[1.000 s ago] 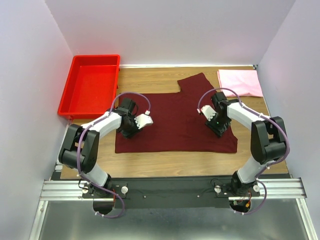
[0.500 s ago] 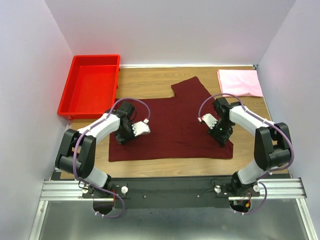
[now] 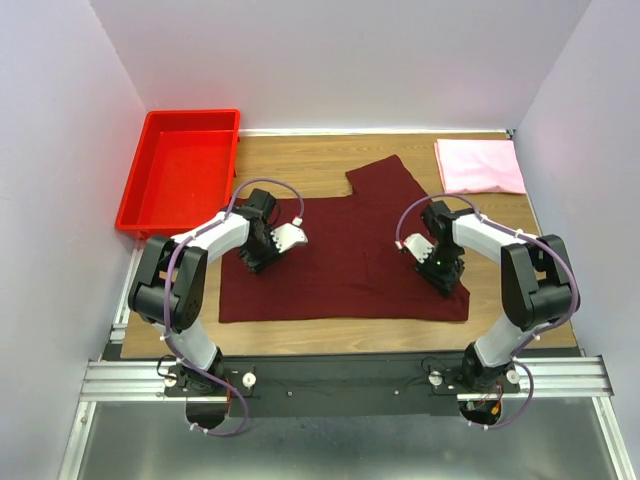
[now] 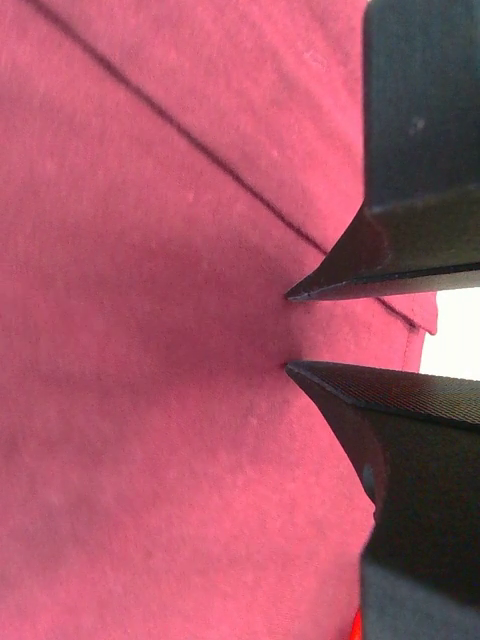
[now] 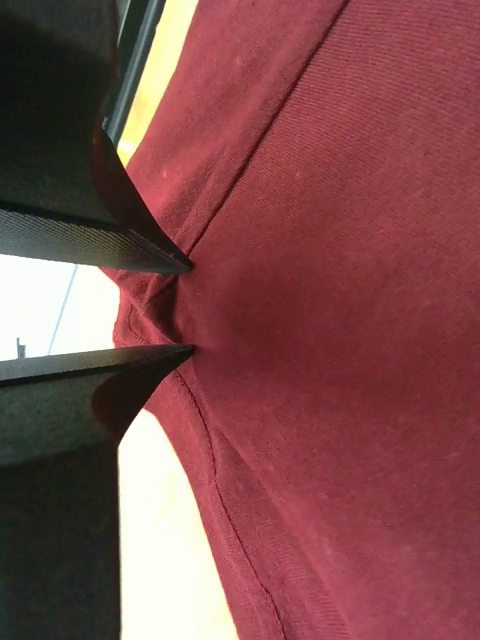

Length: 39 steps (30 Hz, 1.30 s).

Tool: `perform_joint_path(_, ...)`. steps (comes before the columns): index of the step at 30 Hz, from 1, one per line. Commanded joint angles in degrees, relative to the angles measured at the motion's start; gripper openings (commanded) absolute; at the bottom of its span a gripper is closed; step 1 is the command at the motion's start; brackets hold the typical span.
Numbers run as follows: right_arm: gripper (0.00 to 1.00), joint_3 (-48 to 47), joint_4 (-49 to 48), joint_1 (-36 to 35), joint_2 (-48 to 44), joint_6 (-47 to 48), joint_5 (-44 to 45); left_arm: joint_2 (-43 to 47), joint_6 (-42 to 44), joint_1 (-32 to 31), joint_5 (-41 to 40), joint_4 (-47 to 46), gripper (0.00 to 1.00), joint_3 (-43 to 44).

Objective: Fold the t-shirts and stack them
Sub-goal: Fold the tshirt

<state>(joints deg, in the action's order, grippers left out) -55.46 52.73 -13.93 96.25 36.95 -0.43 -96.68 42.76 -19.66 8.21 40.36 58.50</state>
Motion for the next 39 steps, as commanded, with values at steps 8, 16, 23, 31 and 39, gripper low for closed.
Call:
perform_joint_path(8,0.37,10.99,0.88,-0.22,-4.66,2.42,7.72,-3.95,-0.49,-2.75,3.29,-0.2,0.38,-0.41)
perform_joint_path(16,0.48,-0.15,3.6,1.71,-4.66,0.14,1.32,-4.04,0.3,-3.2,8.14,3.14,0.4,4.33)
perform_joint_path(23,0.57,-22.91,4.4,7.78,3.65,-3.46,-7.21,-7.9,2.68,5.5,14.91,9.91,0.47,28.55)
perform_joint_path(31,0.46,-48.93,3.08,12.0,22.98,-11.97,-10.73,-14.93,-2.24,9.73,13.68,5.09,0.48,41.69)
perform_joint_path(39,0.43,-64.93,1.76,12.44,35.67,-14.89,-11.61,-22.57,-4.0,12.54,14.91,5.87,0.48,50.04)
